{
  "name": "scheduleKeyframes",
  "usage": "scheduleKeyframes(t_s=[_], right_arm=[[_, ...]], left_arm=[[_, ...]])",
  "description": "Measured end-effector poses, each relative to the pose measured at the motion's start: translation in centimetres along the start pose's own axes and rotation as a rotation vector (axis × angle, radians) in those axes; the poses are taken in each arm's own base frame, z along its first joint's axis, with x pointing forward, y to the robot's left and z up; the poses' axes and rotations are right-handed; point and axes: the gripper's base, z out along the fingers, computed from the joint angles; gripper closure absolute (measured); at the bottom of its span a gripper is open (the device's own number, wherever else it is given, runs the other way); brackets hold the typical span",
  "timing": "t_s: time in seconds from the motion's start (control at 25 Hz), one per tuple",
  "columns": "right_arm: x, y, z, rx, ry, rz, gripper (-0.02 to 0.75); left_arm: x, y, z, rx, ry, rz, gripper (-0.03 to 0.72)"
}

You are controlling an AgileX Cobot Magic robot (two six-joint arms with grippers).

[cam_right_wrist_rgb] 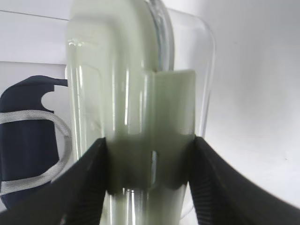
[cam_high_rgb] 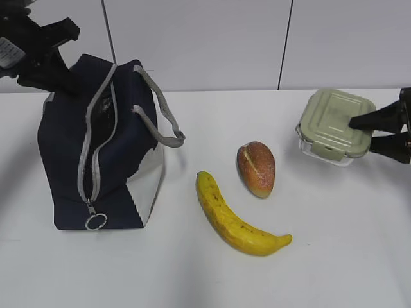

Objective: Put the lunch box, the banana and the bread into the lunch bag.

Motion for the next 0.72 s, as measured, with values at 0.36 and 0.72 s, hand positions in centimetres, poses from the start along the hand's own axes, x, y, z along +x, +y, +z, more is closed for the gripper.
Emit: scheduleKeyframes(t_s=[0.36, 0.72], right_arm=[[-1.0, 11.0, 3.6, -0.090, 0.133, -0.141, 0.371], [1.0, 21.6, 8.5, -0.176, 0.325, -0.287, 0.372]], left_arm=[[0.0, -0.4, 0.0, 0.039, -0.004, -0.022, 0.691], [0.0, -1.0, -0.1, 0.114, -0.001, -0.062, 0.691]])
